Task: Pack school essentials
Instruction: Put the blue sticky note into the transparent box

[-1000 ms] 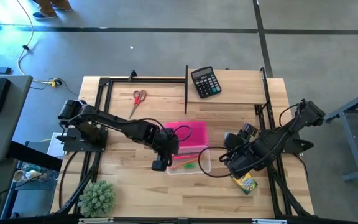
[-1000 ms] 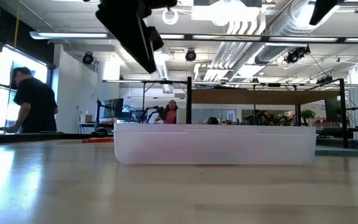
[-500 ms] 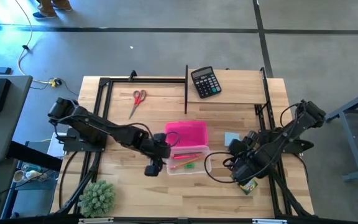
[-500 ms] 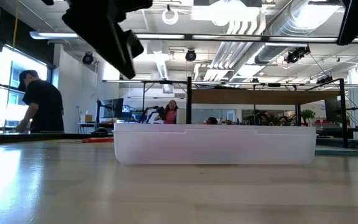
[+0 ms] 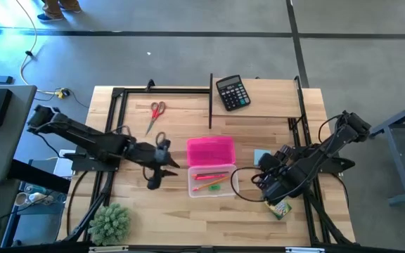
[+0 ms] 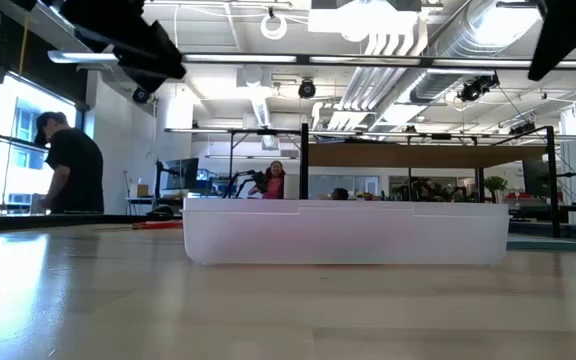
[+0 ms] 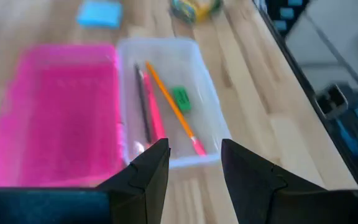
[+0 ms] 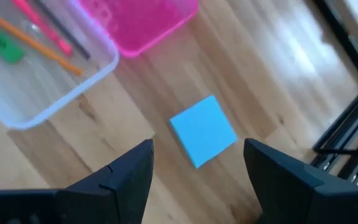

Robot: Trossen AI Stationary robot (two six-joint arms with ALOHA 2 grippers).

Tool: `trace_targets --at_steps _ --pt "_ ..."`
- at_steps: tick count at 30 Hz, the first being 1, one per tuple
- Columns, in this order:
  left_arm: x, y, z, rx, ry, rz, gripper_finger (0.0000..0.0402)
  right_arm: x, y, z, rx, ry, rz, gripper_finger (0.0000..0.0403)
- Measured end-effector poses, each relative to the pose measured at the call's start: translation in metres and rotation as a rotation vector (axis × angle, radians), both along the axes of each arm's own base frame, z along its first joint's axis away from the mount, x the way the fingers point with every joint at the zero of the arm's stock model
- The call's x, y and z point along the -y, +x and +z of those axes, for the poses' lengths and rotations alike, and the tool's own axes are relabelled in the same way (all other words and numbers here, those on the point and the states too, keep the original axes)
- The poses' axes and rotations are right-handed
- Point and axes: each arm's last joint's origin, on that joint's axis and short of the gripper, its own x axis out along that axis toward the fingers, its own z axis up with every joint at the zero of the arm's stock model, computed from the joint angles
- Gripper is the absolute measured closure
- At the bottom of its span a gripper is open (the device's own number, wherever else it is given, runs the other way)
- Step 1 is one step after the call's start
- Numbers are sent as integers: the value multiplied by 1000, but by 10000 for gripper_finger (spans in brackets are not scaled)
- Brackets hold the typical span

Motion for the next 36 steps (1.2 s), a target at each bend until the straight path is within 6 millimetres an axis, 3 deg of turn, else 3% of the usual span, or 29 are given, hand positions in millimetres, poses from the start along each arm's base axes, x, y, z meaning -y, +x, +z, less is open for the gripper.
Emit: trace_targets --at_steps 16,36 --pt "-34 -71 -31 265 8 140 266 57 -2 33 123 -97 -65 162" --pt "-40 -108 -77 459 -32 243 266 89 2 34 -31 -137 -54 163"
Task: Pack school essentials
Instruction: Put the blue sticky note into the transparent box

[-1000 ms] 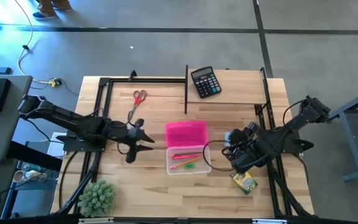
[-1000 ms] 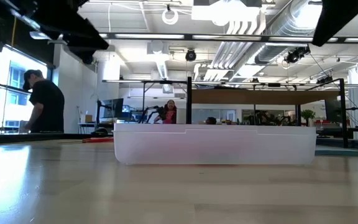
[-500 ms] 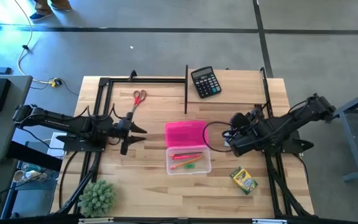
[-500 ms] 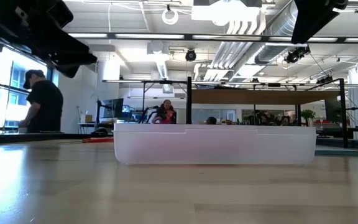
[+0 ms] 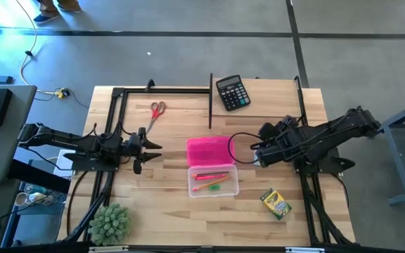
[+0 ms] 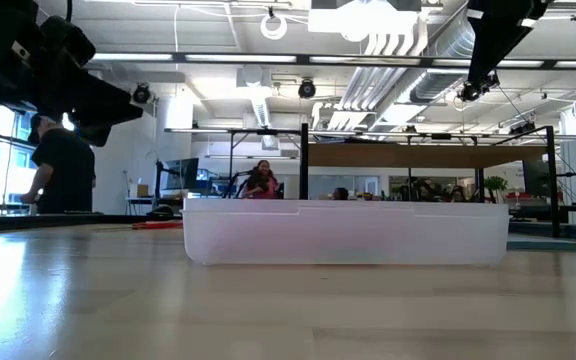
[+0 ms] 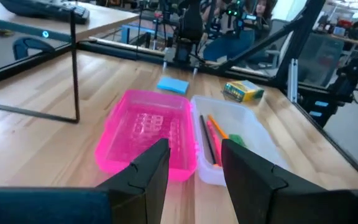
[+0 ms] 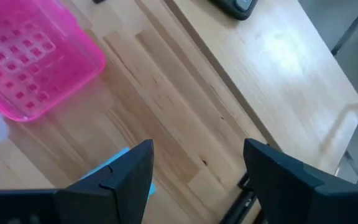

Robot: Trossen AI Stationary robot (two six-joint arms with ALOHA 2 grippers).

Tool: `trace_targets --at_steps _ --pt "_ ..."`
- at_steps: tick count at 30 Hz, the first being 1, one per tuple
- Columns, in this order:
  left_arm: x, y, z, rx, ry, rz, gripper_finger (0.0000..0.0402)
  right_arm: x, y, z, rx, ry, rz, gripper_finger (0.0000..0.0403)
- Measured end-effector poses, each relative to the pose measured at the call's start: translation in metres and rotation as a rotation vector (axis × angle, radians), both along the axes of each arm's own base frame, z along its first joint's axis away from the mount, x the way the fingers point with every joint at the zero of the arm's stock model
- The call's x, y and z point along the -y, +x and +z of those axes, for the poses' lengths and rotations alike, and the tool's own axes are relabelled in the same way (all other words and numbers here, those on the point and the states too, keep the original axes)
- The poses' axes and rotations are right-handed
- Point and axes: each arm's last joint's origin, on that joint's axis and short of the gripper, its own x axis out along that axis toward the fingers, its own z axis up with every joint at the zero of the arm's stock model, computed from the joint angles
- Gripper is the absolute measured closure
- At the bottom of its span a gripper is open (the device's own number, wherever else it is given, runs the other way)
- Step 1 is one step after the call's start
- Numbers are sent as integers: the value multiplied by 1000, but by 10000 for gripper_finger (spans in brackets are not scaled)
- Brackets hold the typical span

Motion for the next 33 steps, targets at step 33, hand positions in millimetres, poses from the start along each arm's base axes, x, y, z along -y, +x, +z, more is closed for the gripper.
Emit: trace_targets --at_steps 33 --pt "-2 -2 5 25 76 60 266 21 -45 -88 346 368 -181 181"
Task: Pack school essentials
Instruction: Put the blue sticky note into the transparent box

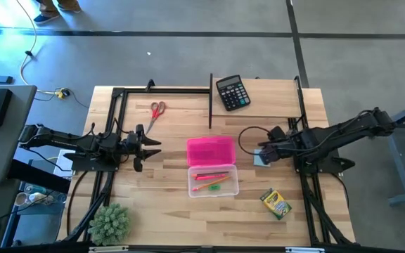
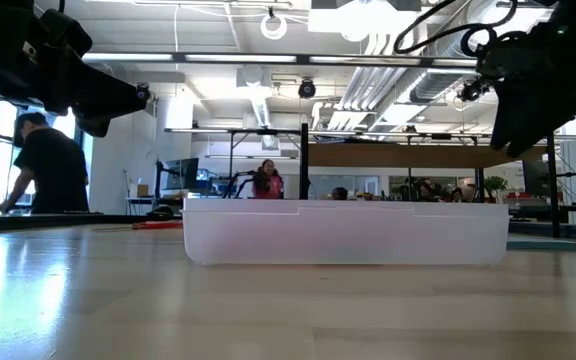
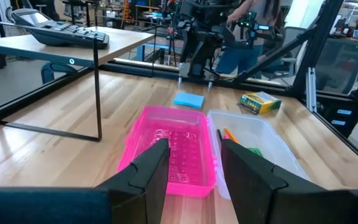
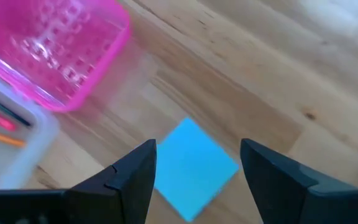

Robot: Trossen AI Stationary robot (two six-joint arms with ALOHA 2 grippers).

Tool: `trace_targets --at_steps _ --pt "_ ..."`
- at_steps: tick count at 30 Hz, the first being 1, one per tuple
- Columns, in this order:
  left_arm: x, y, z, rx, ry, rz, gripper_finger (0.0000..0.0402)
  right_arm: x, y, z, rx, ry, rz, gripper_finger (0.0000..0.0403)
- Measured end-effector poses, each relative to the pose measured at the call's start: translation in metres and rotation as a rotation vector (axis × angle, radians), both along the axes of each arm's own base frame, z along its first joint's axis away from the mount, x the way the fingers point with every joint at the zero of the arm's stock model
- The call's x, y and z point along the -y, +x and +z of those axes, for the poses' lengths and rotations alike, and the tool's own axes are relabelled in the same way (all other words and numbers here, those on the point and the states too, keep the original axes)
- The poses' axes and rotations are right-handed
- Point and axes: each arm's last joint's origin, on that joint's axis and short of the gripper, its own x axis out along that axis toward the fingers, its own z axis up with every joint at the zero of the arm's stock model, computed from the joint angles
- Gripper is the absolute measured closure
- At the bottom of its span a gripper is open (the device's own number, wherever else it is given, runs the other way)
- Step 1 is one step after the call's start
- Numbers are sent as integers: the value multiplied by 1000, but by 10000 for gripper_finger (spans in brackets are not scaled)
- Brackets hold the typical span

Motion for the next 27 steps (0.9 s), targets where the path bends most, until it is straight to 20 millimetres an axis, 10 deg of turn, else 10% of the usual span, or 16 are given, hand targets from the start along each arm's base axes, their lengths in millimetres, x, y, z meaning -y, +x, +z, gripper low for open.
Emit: trace_targets --at_steps 27 --pt "0 0 0 -2 0 -4 266 -11 30 -33 2 249 -450 170"
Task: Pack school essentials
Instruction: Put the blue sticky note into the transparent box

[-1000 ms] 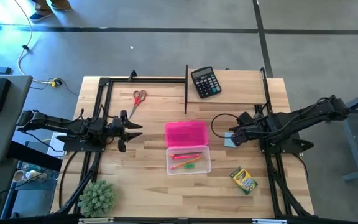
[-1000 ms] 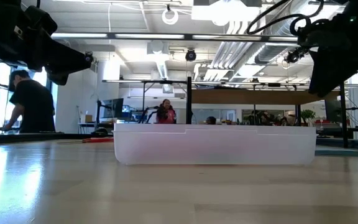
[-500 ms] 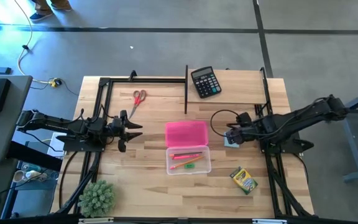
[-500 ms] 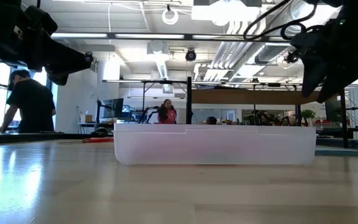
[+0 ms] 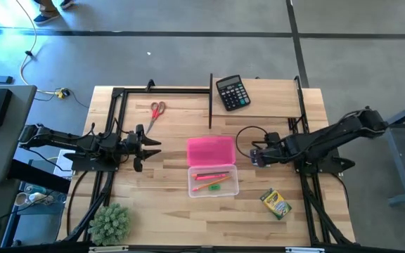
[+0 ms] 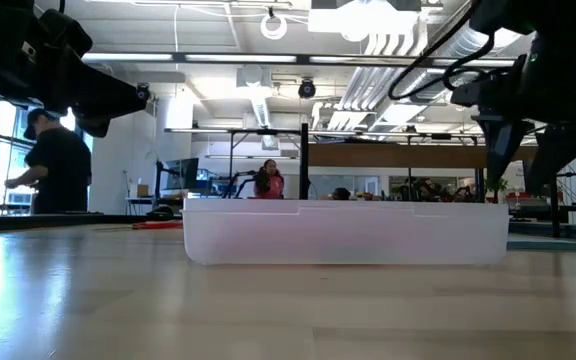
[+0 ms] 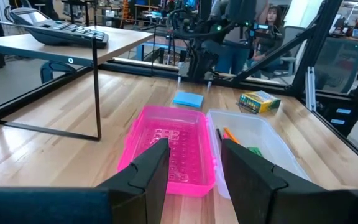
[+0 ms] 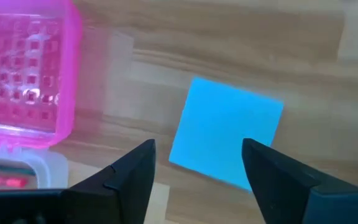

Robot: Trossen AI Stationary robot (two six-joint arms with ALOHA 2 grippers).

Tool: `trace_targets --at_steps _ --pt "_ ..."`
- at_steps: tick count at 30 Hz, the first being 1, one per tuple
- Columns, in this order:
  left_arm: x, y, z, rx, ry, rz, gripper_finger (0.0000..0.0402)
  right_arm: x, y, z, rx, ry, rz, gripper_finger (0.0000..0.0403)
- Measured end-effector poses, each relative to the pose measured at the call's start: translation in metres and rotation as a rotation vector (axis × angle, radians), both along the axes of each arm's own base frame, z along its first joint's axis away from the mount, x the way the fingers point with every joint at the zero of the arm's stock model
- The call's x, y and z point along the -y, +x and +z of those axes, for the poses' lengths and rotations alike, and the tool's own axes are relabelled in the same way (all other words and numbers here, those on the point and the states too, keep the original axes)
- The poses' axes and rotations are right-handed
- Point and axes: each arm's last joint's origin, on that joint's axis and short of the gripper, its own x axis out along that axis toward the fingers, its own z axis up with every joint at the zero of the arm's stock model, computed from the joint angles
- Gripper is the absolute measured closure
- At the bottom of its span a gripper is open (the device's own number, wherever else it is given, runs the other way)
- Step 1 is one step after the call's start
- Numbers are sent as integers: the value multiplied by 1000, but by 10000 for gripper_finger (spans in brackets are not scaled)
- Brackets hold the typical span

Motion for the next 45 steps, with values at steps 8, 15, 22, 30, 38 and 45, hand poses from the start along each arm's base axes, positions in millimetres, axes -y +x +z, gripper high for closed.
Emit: trace_targets --at_steps 8,15,22,30,38,45 --pt "0 0 0 0 0 0 266 -2 4 -7 -20 7 -37 83" --pt "0 0 0 0 0 -1 266 -3 8 -16 -65 7 -87 8" --pt "0 0 0 0 0 -1 266 -4 13 -26 -97 2 -126 4" --pt "0 0 0 0 0 -1 266 -6 19 -37 -111 0 -162 3" --pt "0 0 0 0 0 -1 266 -17 18 -45 -107 -52 -206 3" --pt "0 0 0 0 0 0 266 -25 18 -53 -118 -83 -237 2"
